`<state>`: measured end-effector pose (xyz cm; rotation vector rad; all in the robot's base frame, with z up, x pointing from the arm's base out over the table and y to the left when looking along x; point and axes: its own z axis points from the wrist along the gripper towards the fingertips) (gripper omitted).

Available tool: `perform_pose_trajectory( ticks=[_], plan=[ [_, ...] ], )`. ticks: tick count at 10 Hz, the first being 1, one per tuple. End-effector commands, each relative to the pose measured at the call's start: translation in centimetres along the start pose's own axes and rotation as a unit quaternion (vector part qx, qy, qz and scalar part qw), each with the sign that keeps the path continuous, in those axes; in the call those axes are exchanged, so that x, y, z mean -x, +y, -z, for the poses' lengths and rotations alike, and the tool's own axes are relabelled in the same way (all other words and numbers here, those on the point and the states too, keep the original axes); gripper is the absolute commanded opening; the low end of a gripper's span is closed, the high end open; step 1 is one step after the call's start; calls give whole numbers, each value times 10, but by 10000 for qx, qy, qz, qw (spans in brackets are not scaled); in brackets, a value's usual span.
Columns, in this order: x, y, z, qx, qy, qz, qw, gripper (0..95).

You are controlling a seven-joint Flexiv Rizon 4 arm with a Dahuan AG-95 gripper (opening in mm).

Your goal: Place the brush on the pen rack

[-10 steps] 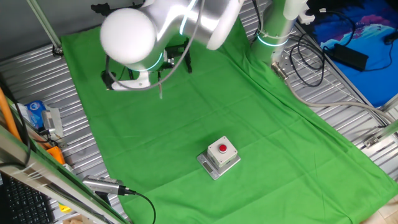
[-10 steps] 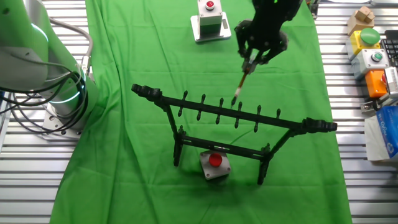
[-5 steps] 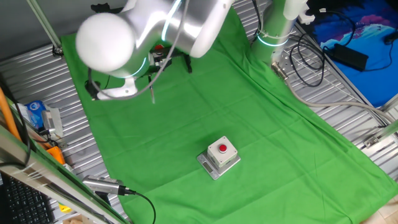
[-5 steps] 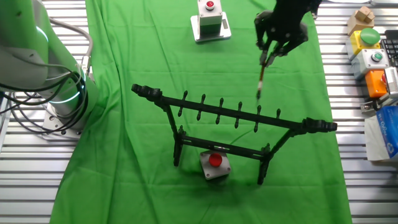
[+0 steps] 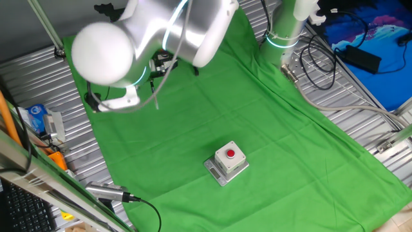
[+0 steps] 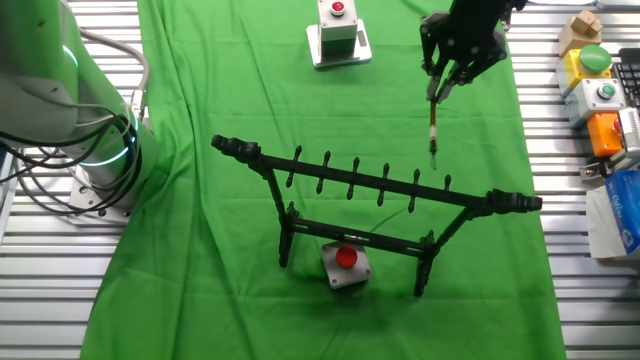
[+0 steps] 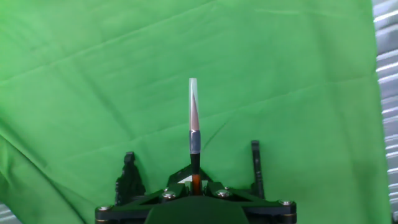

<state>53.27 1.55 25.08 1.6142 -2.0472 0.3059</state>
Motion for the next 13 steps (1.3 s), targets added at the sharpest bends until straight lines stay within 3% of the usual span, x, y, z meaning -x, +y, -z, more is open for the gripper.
perform_pose_trajectory(
  ticks=[1, 3, 7, 13],
  plan=[
    [1, -2, 2, 14, 141, 160, 9998, 0],
    [0, -2, 4, 37, 268, 240, 9993, 0],
    [-4, 0, 4, 48, 329, 287, 9990, 0],
    [-7, 2, 5, 6, 623, 373, 9974, 0]
  ],
)
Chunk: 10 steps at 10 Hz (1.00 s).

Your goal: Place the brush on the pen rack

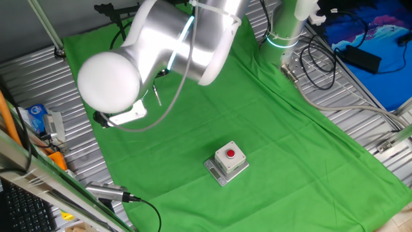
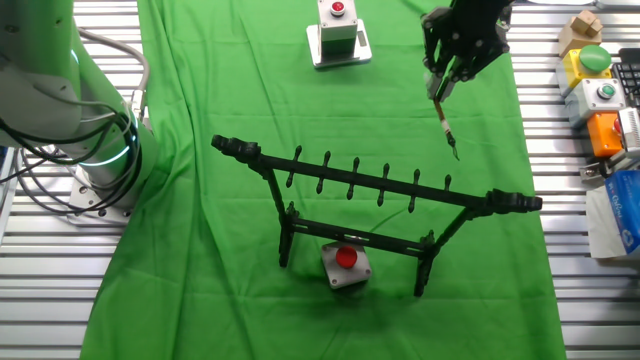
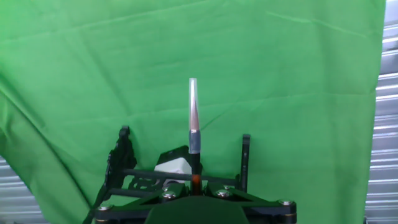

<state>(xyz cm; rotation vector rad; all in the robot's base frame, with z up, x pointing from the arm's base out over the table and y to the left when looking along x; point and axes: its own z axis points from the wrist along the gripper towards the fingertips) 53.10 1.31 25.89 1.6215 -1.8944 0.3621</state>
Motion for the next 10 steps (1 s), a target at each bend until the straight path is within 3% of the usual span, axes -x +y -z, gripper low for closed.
perform_pose_trajectory(
  ticks=[1, 10],
  plan=[
    [-1, 0, -1, -44, 67, 13, 10000, 0],
    [-10, 1, -17, -113, 75, 128, 9998, 0]
  ],
)
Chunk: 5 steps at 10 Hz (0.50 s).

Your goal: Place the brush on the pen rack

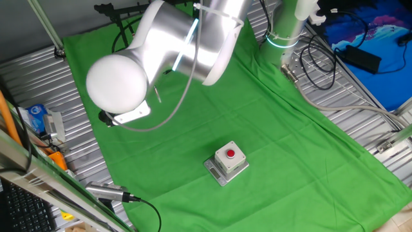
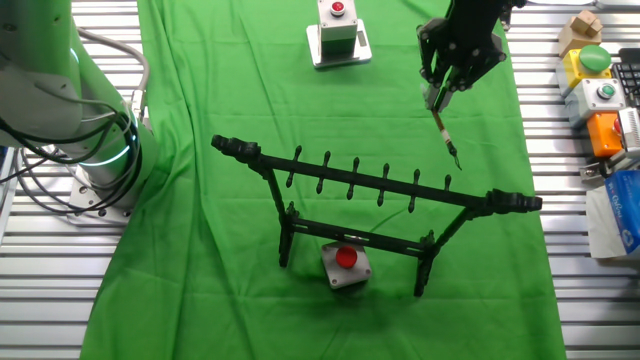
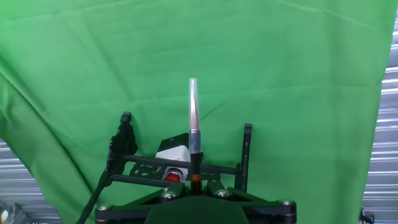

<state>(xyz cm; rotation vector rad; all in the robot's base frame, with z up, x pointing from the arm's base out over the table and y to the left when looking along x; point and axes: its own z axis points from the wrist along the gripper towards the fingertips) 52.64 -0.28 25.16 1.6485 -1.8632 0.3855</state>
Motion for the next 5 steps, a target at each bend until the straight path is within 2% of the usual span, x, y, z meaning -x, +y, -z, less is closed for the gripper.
perform_pose_trajectory(
  ticks=[1, 5],
  plan=[
    [-3, 3, -3, -12, -7, 19, 10000, 0],
    [-7, 8, -8, -30, -10, 28, 10000, 0]
  ],
)
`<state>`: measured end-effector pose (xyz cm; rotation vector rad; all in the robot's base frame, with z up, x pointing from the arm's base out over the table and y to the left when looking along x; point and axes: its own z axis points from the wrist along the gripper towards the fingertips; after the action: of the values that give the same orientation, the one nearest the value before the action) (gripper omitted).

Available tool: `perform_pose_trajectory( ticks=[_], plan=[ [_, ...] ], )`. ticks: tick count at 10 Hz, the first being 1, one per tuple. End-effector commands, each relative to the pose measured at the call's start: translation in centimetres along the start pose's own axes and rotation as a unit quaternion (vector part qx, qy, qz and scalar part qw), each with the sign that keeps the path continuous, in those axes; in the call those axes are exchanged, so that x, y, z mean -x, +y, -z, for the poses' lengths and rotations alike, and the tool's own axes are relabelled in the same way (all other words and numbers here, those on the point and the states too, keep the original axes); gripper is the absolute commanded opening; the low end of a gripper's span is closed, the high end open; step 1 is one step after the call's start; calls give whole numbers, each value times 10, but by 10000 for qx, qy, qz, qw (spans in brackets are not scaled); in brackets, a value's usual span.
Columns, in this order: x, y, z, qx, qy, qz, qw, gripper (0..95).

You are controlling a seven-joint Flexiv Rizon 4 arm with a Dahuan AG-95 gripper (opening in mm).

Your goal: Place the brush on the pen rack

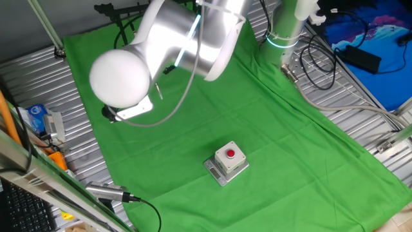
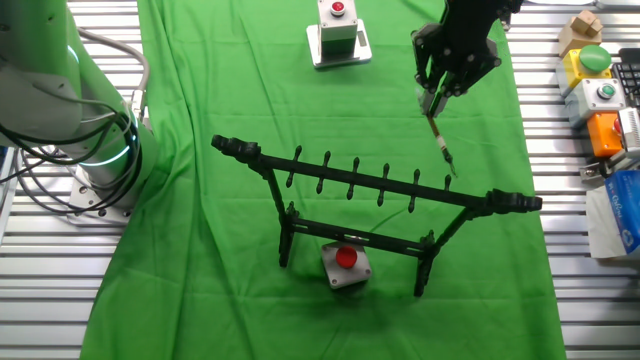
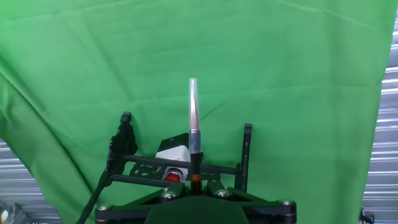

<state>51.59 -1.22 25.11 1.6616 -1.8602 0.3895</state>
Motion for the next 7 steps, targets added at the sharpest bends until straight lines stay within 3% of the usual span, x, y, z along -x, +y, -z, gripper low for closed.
perform_pose_trajectory(
  ticks=[1, 7],
  plan=[
    [0, 2, -2, 14, 0, -9, 10000, 0],
    [0, 10, -11, -55, -7, -65, 10000, 0]
  ],
)
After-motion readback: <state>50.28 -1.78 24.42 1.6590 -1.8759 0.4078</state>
